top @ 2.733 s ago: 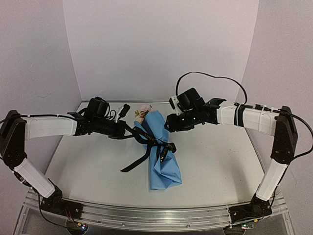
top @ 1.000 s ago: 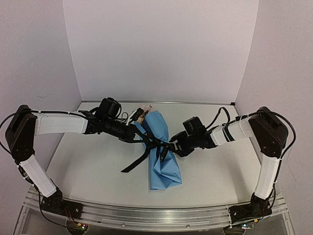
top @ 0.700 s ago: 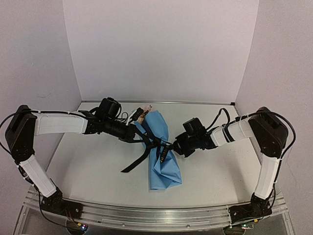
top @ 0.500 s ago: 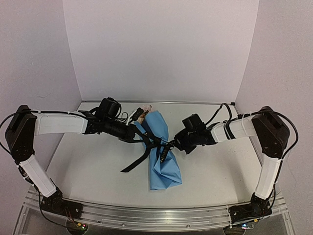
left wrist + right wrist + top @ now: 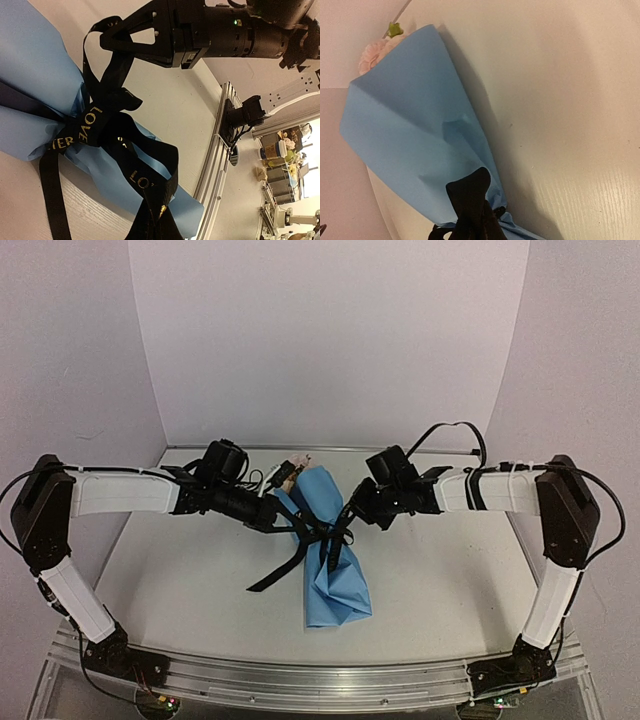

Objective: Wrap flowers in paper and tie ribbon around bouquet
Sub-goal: Cross the half-tied ribbon over the folded bouquet.

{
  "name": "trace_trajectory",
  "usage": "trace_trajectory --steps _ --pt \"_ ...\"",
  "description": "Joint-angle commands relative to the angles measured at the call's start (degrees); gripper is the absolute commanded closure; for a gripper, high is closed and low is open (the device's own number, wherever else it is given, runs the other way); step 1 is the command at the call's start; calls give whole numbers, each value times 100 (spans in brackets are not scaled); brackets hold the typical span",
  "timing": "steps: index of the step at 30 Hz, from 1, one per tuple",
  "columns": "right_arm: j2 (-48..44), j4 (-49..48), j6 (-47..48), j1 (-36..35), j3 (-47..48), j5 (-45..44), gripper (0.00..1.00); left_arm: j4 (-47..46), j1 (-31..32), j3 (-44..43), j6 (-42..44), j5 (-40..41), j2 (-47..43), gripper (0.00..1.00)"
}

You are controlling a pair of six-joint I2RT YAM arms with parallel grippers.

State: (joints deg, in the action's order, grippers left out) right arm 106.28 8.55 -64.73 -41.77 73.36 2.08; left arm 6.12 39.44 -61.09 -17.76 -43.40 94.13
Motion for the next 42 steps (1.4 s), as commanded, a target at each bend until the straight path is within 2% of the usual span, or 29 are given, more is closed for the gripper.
trace_trajectory --steps 1,11,18,24,32,42 --pt "-63 75 1002 -85 576 160 96 50 117 -345 217 -45 -7 100" --pt "490 -98 1767 -219 1279 1358 93 -58 343 -1024 291 -1 697 100" --pt "811 -118 1957 -222 1599 1862 87 -459 414 -1030 212 173 934 99" --pt "541 -113 1989 -218 1396 1581 72 -912 433 -835 70 444 904 94" --pt "131 -73 1817 -218 1022 1085 44 -1035 434 -741 69 587 862 90" --pt "-459 52 1625 -167 664 482 17 -1141 433 -729 29 616 905 86"
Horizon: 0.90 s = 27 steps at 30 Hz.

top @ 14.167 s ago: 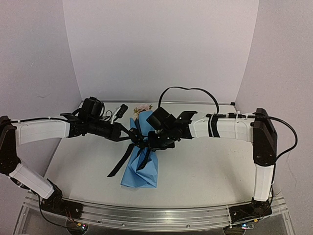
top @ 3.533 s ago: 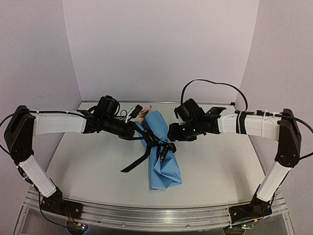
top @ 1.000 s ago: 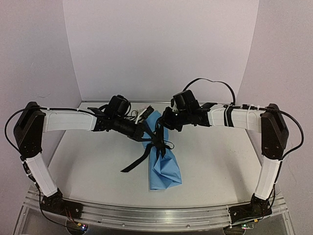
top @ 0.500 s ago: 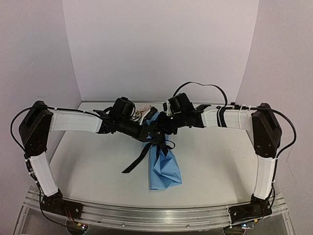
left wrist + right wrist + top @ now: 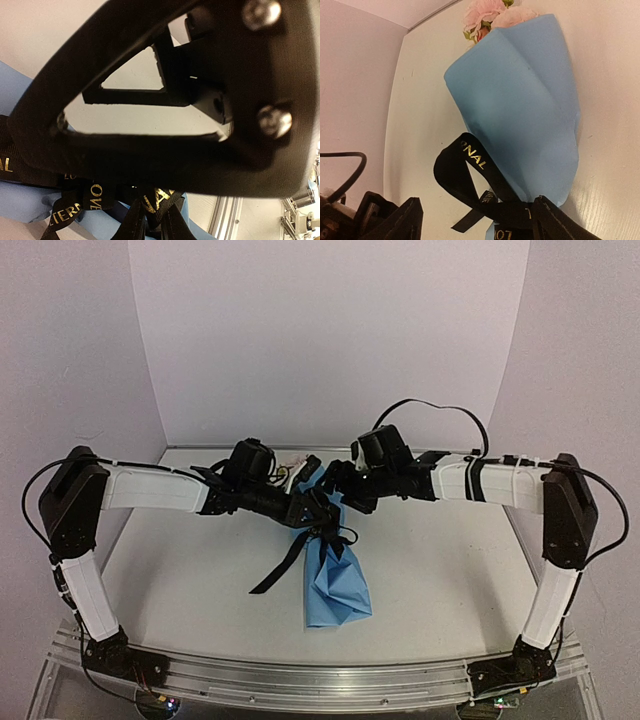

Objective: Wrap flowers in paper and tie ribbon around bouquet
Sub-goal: Cross the half-tied ribbon over the folded bouquet.

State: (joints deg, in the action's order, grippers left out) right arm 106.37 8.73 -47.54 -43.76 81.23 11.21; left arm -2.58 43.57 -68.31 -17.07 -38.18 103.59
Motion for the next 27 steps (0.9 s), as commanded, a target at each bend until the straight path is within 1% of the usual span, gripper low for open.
trace_trajectory --steps 1,5,8,12,19,21,27 --pt "-533 43 -117 48 -184 -495 15 -266 20 -21 -53 120 -29 83" --pt "-774 71 -124 60 -406 -696 14 -144 22 -173 -77 294 76 72" --pt "-974 107 -90 60 -597 -779 14 -110 20 -292 -90 351 169 67" --pt "-1249 278 19 60 -874 -939 15 -39 20 -450 -129 457 256 59" --pt "-1932 417 222 -4 -1627 -1285 15 -97 20 -450 -265 892 38 45" --pt "-2103 427 334 -92 -1802 -1436 14 -23 18 -506 -289 992 4 39" --pt "-2301 421 496 -366 -2055 -1601 13 107 20 -553 -360 1338 -178 28"
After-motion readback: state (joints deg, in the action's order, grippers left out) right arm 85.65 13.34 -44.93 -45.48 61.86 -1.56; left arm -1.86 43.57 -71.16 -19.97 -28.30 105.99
